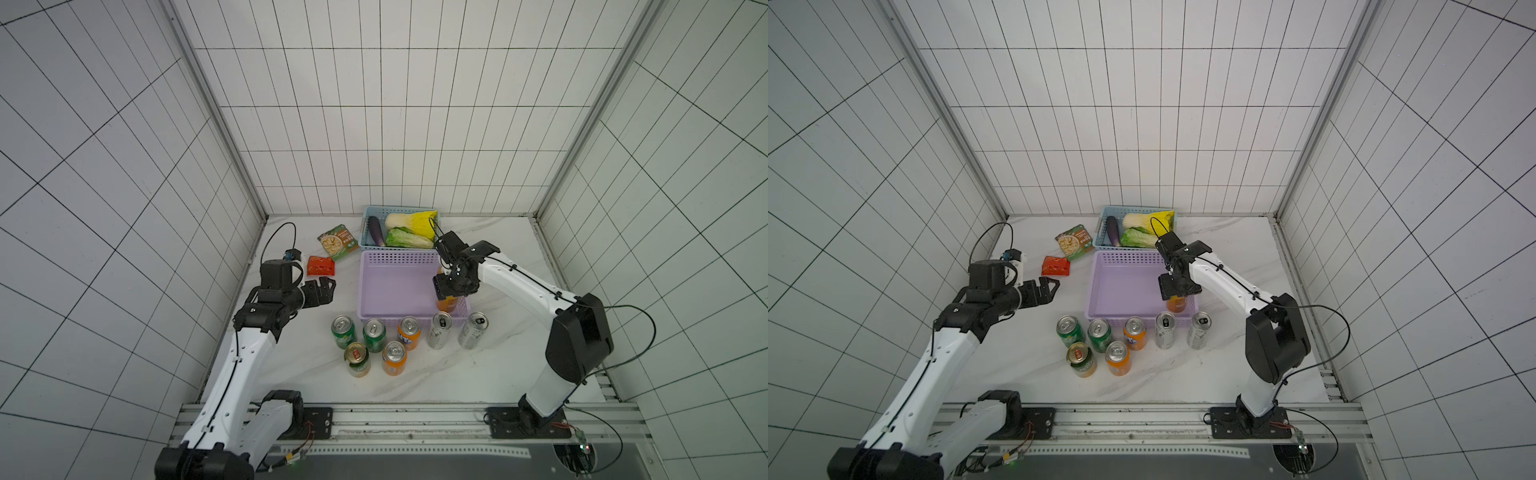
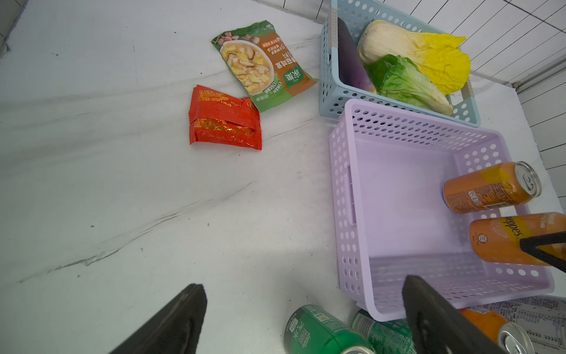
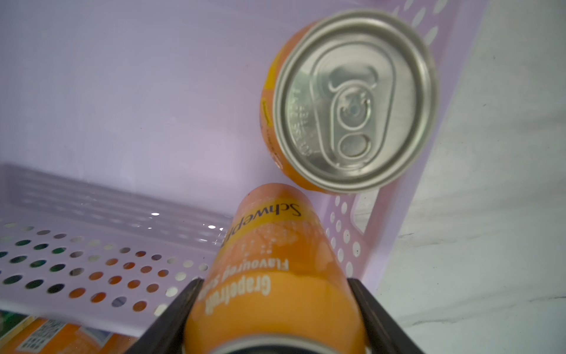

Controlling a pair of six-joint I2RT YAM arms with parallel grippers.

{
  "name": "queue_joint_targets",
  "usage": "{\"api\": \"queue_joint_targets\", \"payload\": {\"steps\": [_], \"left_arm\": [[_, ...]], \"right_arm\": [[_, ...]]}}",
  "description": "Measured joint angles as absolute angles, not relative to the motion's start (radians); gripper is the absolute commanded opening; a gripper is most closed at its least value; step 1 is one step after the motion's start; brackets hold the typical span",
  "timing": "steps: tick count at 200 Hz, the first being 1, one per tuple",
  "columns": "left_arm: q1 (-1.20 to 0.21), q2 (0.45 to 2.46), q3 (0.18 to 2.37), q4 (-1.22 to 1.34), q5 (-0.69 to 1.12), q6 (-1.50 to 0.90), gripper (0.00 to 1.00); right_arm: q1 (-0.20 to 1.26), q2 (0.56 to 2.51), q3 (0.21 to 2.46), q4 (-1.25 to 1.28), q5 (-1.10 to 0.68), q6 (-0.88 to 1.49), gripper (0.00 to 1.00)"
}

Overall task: Take out the drinks from the basket
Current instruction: Pick up the drink from the basket.

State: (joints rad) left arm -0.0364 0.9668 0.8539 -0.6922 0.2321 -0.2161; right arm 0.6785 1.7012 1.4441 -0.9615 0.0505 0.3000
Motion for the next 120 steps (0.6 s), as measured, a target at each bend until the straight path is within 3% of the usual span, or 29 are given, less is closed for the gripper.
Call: {"api": "queue_joint_targets", "payload": {"steps": [120], "left_arm": [[-0.036, 0.972, 0.854, -0.693, 0.237, -0.210, 0.98]], "right_arm": [[0.836, 1.589, 1.656, -1.148, 0.065, 0.298, 0.62]]}}
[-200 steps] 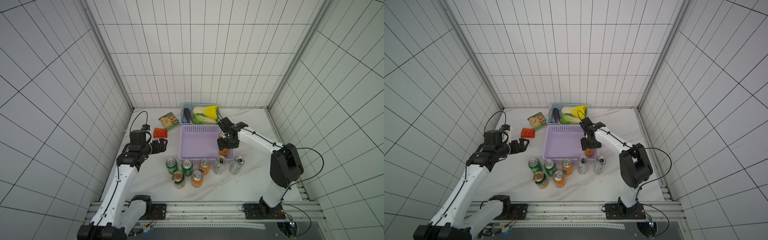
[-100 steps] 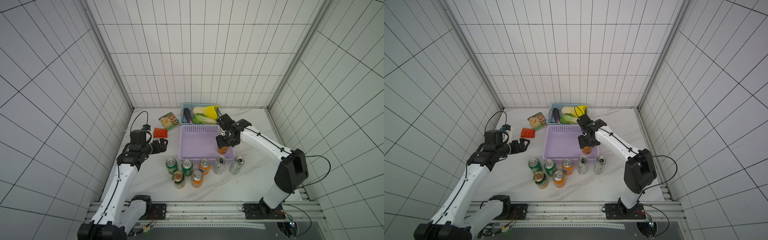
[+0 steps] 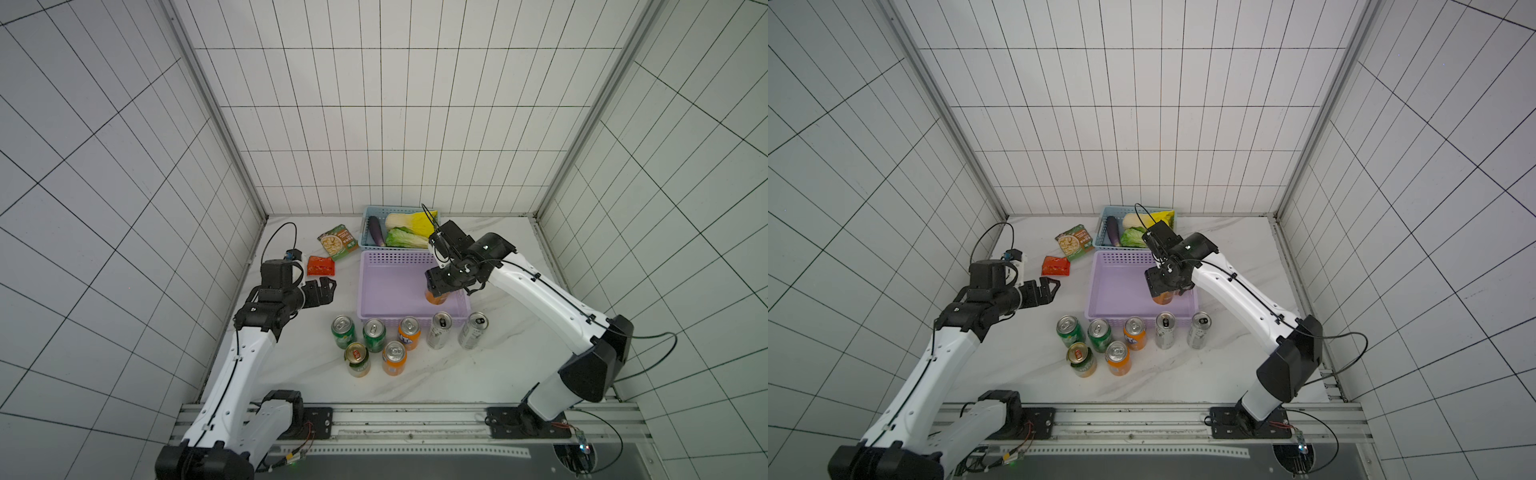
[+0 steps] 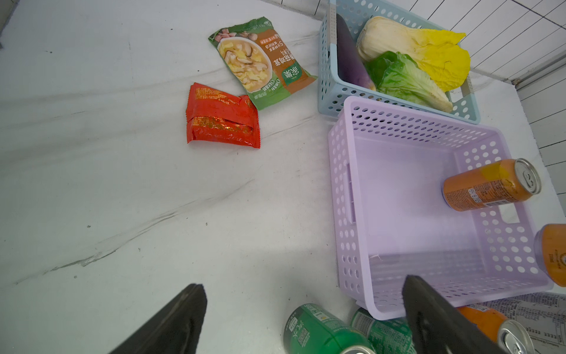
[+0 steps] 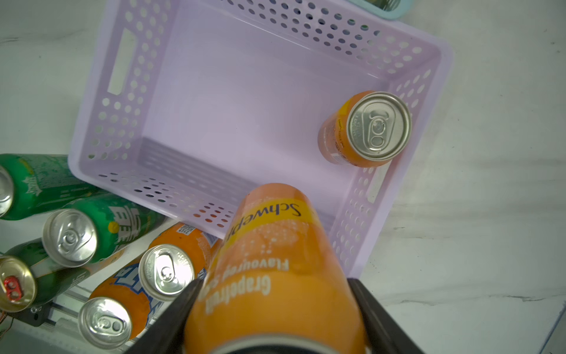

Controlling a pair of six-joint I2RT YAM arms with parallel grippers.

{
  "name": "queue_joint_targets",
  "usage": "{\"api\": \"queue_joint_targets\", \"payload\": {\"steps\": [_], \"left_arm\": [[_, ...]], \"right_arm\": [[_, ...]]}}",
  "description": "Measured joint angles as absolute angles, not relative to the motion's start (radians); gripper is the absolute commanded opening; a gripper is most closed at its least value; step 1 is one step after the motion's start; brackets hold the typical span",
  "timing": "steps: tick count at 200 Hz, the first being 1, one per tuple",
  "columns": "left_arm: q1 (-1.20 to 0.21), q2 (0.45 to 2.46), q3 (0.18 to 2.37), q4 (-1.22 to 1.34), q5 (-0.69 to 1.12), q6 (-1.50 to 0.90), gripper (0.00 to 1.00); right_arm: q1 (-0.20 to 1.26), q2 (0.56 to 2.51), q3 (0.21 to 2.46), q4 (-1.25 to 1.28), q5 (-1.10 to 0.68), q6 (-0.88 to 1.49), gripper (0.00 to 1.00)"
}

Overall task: Take out the drinks from the basket
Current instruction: Pick up the drink from the basket, then place the drink at the center of the board.

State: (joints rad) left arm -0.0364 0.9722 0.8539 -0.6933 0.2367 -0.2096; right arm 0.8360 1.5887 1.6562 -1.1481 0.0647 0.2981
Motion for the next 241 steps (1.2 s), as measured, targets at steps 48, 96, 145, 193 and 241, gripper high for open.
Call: {"api": "queue_joint_targets", "payload": {"steps": [48, 96, 145, 193, 241], "left_arm": [[-0.036, 0.973, 0.854, -0.694, 0.237, -0.208, 0.98], [-0.036, 0.977, 0.854, -0.696, 0.236, -0.205, 0.98], [-0.036, 0.978, 0.854, -0.700, 0.232, -0.200, 0.98], [-0.036, 0.978, 0.854, -0.700, 0.231, -0.198, 0.98], [-0.036, 0.978, 0.854, -0.700, 0.231, -0.197, 0.98]], "right_arm": [[0.969, 1.500, 1.680, -1.194, 0.068, 0.300, 0.62], [1.096, 1.474, 1.670, -1.216, 0.080, 0.312, 0.62], [1.222, 1.441, 1.590, -1.212, 0.085, 0.367, 0.62], [1.285, 1.392, 1.487, -1.205, 0.083, 0.420, 0.62], [1.296, 1.363, 1.341, -1.148, 0.083, 0.439, 0.62]]}}
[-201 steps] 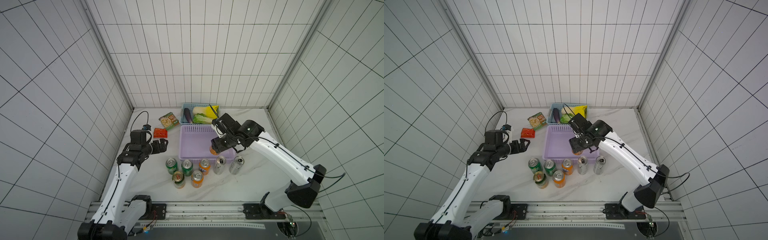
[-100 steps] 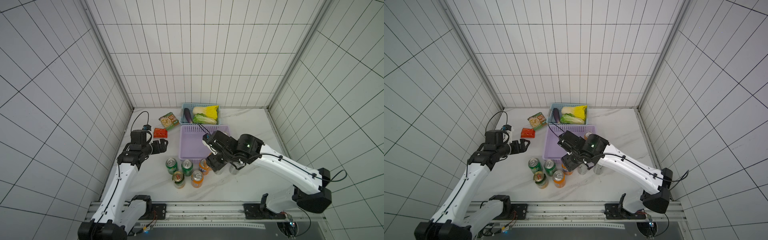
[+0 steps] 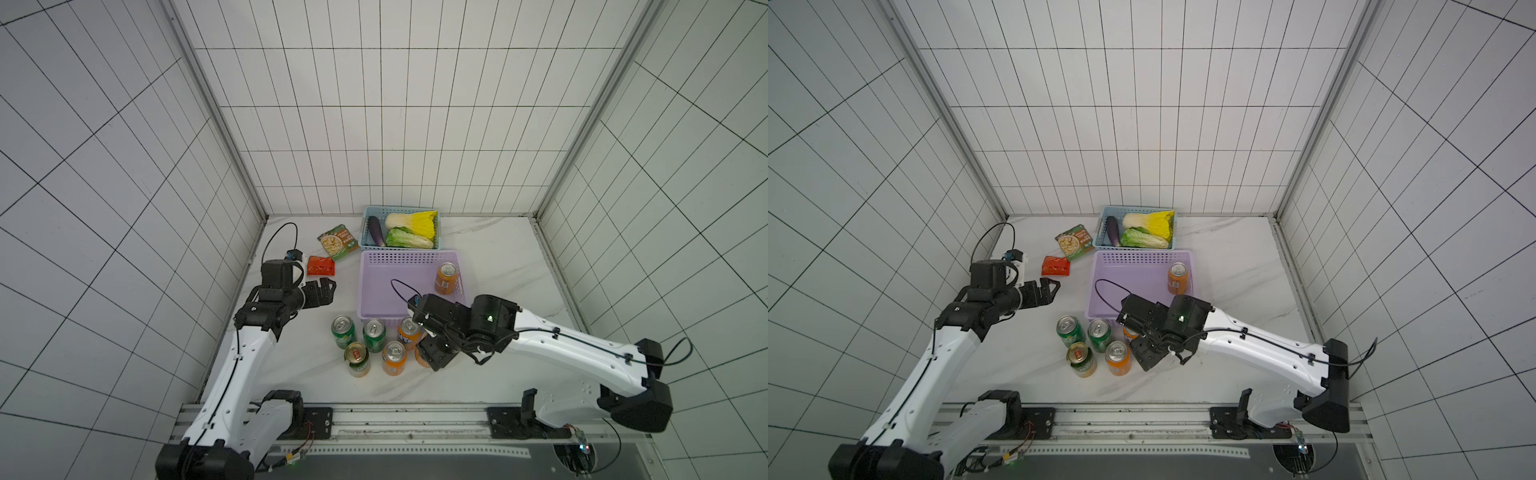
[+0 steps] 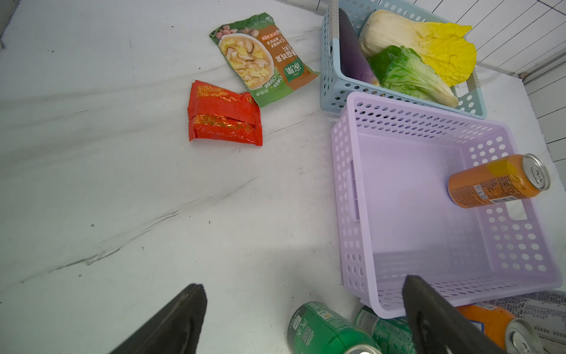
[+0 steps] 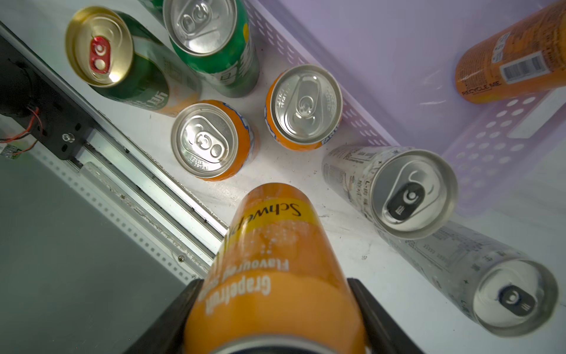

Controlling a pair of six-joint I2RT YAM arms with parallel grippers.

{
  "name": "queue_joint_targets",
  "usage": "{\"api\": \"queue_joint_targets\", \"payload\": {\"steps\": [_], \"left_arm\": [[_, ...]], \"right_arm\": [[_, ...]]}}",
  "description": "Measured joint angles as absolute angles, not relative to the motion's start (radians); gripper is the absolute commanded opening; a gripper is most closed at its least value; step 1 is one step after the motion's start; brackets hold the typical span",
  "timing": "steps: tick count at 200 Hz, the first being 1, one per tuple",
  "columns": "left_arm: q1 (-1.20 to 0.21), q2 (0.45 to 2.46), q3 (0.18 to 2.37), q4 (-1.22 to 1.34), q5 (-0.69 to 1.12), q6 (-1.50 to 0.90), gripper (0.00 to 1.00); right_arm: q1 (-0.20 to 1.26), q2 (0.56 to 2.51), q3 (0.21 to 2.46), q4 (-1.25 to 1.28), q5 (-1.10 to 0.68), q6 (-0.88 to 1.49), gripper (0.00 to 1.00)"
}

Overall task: Take out the drinks from the basket
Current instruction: Place the drink at the center of the board.

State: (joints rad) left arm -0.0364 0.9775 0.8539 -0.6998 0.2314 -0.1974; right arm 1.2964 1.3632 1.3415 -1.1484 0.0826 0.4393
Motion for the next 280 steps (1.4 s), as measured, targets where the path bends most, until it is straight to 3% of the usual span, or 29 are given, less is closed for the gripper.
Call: {"api": "queue_joint_targets", "payload": {"steps": [280], "left_arm": [[-0.036, 0.995, 0.854, -0.700, 0.233, -0.196, 0.98]], "right_arm": [[1.298, 1.416, 1.038, -0.868, 0.094, 0.443, 0.66]]}}
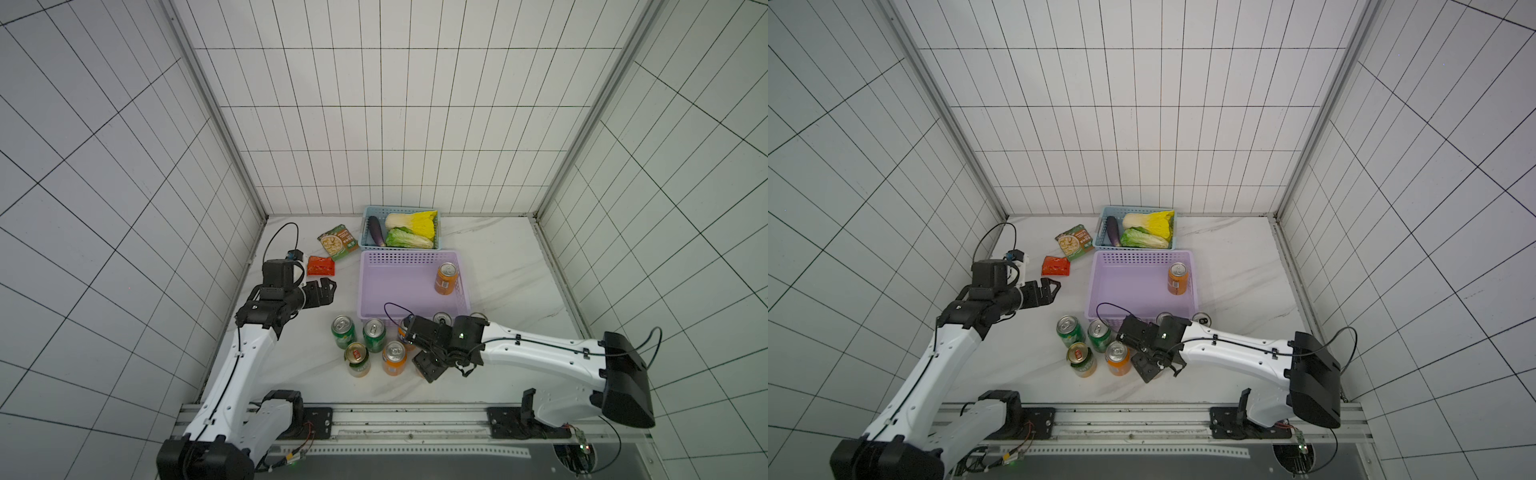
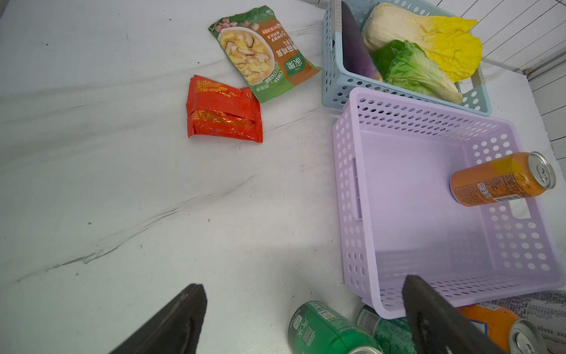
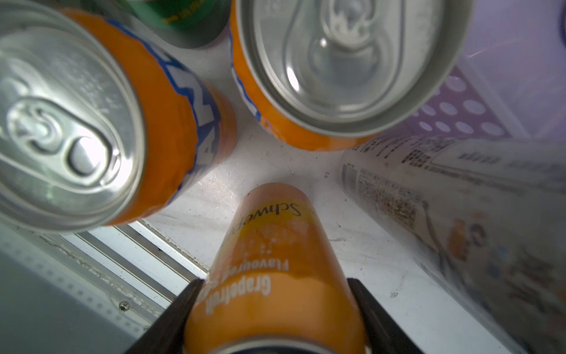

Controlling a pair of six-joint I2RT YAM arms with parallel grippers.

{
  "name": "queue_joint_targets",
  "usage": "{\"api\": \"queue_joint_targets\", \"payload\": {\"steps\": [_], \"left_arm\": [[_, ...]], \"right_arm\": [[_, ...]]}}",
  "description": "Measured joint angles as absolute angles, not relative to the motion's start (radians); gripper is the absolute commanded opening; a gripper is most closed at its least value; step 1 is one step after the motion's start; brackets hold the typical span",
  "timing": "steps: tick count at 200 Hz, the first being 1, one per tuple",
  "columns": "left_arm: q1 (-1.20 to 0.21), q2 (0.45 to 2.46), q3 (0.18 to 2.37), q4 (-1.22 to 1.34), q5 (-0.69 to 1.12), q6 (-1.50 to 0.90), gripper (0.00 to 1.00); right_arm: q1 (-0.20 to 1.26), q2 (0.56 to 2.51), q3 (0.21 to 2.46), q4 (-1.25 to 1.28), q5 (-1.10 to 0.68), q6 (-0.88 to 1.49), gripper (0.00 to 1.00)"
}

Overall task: Take out the drinks from the basket
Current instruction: Place the drink at the center of the board.

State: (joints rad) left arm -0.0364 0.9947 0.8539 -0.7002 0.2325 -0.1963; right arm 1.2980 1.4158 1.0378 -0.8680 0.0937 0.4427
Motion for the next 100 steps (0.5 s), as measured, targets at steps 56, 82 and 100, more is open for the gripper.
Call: {"api": "queue_joint_targets", "payload": {"steps": [56, 82, 100], "left_arm": [[-0.036, 1.000, 0.854, -0.700, 0.233, -0.191, 0.98], [-0.036, 1.000, 0.854, -0.700, 0.234, -0.190, 0.98], [-0.036, 1.000, 0.854, -0.700, 0.234, -0.190, 0.98]], "right_arm": [[1.298, 1.425, 1.017, -0.837, 0.094, 0.445, 0.67], [1.298, 1.433, 1.012, -0.835, 0.094, 0.446, 0.70], [1.298, 1.435, 1.011, -0.832, 0.094, 0.446, 0.73]]}}
